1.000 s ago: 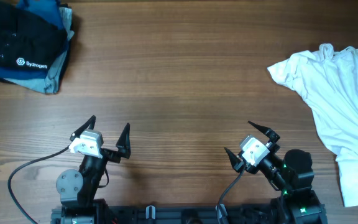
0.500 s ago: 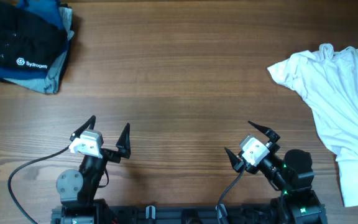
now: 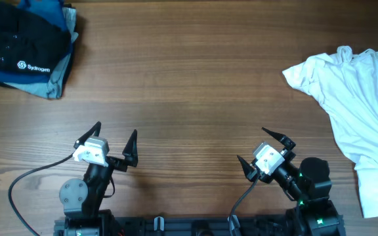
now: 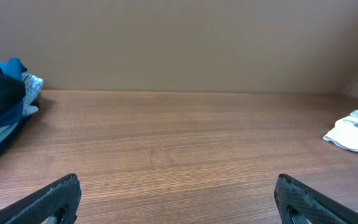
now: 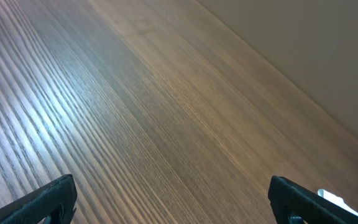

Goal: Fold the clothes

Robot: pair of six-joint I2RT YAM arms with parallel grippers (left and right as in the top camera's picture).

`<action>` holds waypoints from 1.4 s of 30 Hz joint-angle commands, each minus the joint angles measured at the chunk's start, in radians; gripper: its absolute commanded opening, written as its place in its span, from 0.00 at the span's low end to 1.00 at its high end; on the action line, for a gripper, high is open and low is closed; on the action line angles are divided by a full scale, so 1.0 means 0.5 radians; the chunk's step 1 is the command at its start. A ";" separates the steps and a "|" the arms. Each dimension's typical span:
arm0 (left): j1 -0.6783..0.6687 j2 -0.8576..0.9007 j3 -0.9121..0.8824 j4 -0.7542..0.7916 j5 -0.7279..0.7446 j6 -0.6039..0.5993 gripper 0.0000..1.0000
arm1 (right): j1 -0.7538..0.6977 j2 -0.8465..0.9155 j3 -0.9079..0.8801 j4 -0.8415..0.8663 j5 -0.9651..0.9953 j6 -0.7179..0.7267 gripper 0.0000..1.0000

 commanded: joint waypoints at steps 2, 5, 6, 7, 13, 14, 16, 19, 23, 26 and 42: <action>-0.006 -0.022 -0.008 -0.002 0.017 -0.004 1.00 | 0.015 -0.026 -0.011 0.005 0.013 -0.016 1.00; -0.006 -0.022 -0.008 -0.002 0.017 -0.004 1.00 | 0.015 -0.026 -0.011 0.005 0.013 -0.016 1.00; -0.006 -0.021 -0.008 -0.002 0.017 -0.004 1.00 | 0.015 -0.026 -0.011 0.005 0.012 -0.016 1.00; -0.006 -0.022 -0.008 -0.002 0.017 -0.004 1.00 | 0.015 -0.026 -0.011 0.005 0.012 -0.016 1.00; -0.006 -0.022 -0.008 -0.002 0.018 -0.004 1.00 | -0.018 -0.236 -0.011 0.011 0.014 -0.018 1.00; -0.006 -0.022 -0.008 -0.002 0.017 -0.004 1.00 | -0.028 -0.311 -0.011 0.010 0.013 -0.017 1.00; -0.006 -0.021 -0.008 -0.002 0.017 -0.004 1.00 | -0.053 -0.471 -0.011 0.010 0.013 -0.018 1.00; -0.006 -0.022 -0.008 -0.002 0.017 -0.004 1.00 | -0.068 -0.495 -0.013 0.030 0.013 -0.018 1.00; -0.006 -0.022 -0.008 -0.002 0.017 -0.004 1.00 | -0.059 -0.497 -0.013 0.019 0.013 -0.018 1.00; -0.006 -0.021 -0.008 -0.002 0.017 -0.004 1.00 | -0.045 -0.497 -0.013 0.019 0.013 -0.018 1.00; -0.006 -0.021 -0.008 -0.002 0.017 -0.004 1.00 | -0.045 -0.482 -0.013 0.115 -0.078 -0.082 1.00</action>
